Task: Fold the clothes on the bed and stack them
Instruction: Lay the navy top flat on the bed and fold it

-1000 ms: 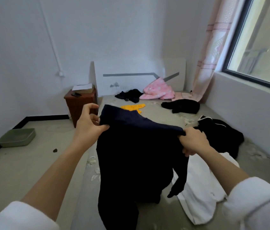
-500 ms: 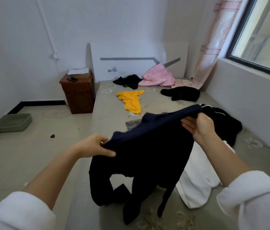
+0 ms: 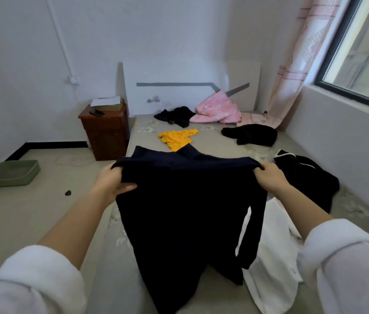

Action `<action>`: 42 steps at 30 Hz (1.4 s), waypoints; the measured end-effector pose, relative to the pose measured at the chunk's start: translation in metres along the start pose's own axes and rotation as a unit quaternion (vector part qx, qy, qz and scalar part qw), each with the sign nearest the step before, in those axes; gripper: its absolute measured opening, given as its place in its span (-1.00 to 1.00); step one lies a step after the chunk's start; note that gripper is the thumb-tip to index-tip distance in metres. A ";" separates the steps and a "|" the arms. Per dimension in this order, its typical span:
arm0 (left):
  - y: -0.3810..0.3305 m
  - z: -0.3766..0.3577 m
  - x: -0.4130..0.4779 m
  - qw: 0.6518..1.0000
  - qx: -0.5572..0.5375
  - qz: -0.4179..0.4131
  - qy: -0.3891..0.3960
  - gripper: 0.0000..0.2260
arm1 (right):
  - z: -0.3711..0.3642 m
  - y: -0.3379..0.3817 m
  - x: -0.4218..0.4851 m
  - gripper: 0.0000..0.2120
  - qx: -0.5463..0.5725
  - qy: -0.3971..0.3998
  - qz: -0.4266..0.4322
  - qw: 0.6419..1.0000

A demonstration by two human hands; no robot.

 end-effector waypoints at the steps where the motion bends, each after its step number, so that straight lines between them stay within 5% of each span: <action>1: -0.005 -0.006 0.003 1.000 -0.013 -0.017 0.015 -0.79 | -0.002 0.006 0.007 -0.74 0.016 -0.009 0.019 1.000; 6: -0.029 -0.010 0.013 0.950 0.078 -0.300 -0.028 -0.66 | 0.003 0.027 0.025 -0.63 0.125 -0.077 0.056 0.988; 13: -0.005 0.023 -0.028 0.867 0.127 -0.472 -0.094 -0.61 | 0.002 0.004 -0.005 -0.58 0.098 -0.242 0.098 0.960; 19: 0.096 0.070 -0.042 0.889 0.223 -0.385 -0.106 -0.55 | -0.035 -0.054 -0.075 -0.64 0.051 -0.192 0.123 0.972; 26: 0.247 0.120 -0.056 0.902 0.368 -0.226 -0.002 -0.46 | -0.109 -0.150 -0.165 -0.67 -0.076 -0.010 0.016 0.997; 30: 0.333 0.146 -0.074 0.894 0.425 -0.116 0.081 -0.51 | -0.153 -0.205 -0.219 -0.64 -0.174 0.108 -0.033 0.978; 36: 0.420 0.165 -0.094 0.863 0.488 -0.009 0.134 -0.60 | -0.184 -0.263 -0.287 -0.64 -0.264 0.226 0.004 0.938; 39: 0.445 0.168 -0.101 0.858 0.504 0.011 0.097 -0.64 | -0.194 -0.280 -0.312 -0.53 -0.276 0.249 -0.080 0.925; 42: 0.465 0.160 -0.108 0.873 0.482 0.043 -0.056 -0.79 | -0.211 -0.282 -0.333 -0.57 -0.170 0.170 -0.197 0.951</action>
Point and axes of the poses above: each hand's wrist, its own x-axis towards the middle knuckle, its own z-axis out of the back of the hand, y = z × x, the point moved 1 cm from there along x, towards the middle knuckle, and after that the axes turned 11 degrees about -y, right-handed, at the moved point
